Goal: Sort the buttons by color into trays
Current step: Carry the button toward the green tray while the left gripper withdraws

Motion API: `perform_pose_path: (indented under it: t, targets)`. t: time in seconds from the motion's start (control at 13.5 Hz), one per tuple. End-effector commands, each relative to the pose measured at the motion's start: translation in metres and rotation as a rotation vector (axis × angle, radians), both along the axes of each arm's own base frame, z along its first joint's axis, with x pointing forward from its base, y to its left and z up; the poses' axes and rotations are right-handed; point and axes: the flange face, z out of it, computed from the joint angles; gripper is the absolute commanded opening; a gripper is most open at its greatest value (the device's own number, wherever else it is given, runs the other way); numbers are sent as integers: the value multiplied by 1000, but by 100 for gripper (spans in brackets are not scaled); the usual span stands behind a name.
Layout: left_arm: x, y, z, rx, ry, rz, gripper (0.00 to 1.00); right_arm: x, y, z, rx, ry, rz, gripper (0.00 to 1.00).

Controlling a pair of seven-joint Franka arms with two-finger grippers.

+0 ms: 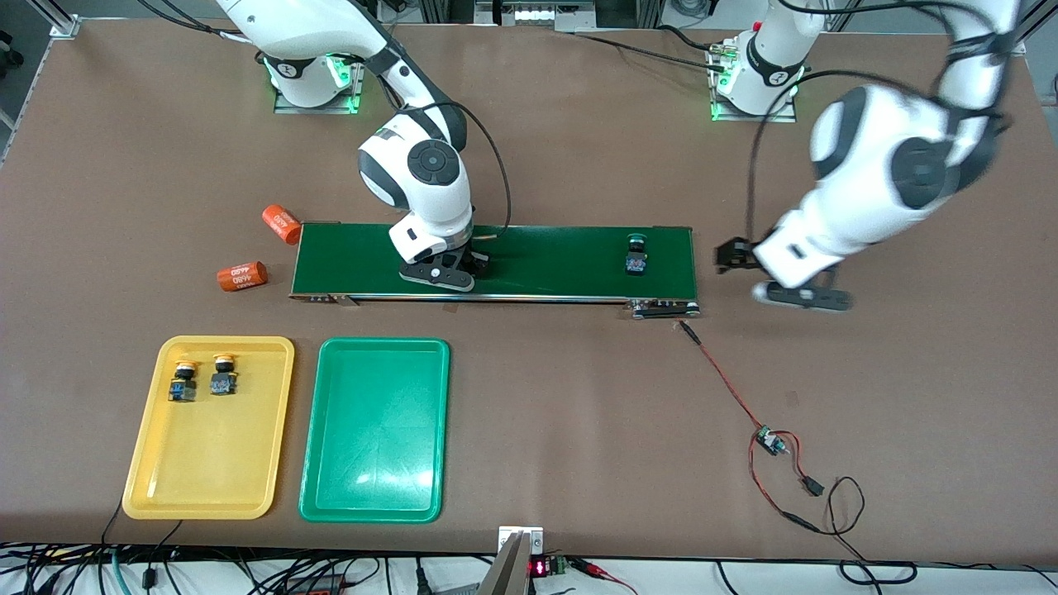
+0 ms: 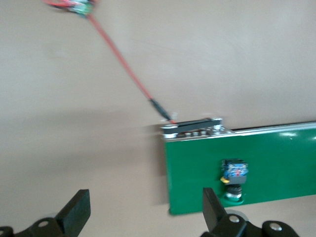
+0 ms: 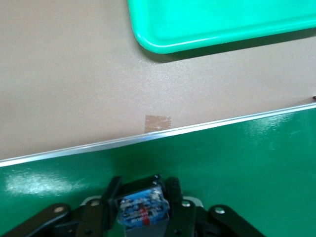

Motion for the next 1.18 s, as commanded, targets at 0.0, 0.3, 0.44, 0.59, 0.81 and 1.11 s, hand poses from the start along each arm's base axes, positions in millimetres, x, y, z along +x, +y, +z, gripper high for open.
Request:
perform_pose_path:
  t: [0.0, 0.3, 0.44, 0.59, 0.81, 1.11]
  targets:
    - [14, 43, 36, 2, 12, 53, 100, 9, -8, 1, -3, -8, -8, 11]
    - [29, 89, 105, 95, -55, 91, 100, 27, -17, 31, -12, -32, -35, 9]
    - [39, 115, 127, 82, -77, 140, 100, 41, -21, 63, -57, -7, -33, 9]
    - [34, 137, 132, 77, -59, 173, 100, 62, -31, 106, -59, 57, -3, 9]
    - [17, 143, 154, 72, -43, 176, 100, 99, -65, 145, -30, 56, 18, 9]
    - [10, 141, 162, 74, -59, 170, 100, 155, -145, 176, -23, 4, 170, 9]
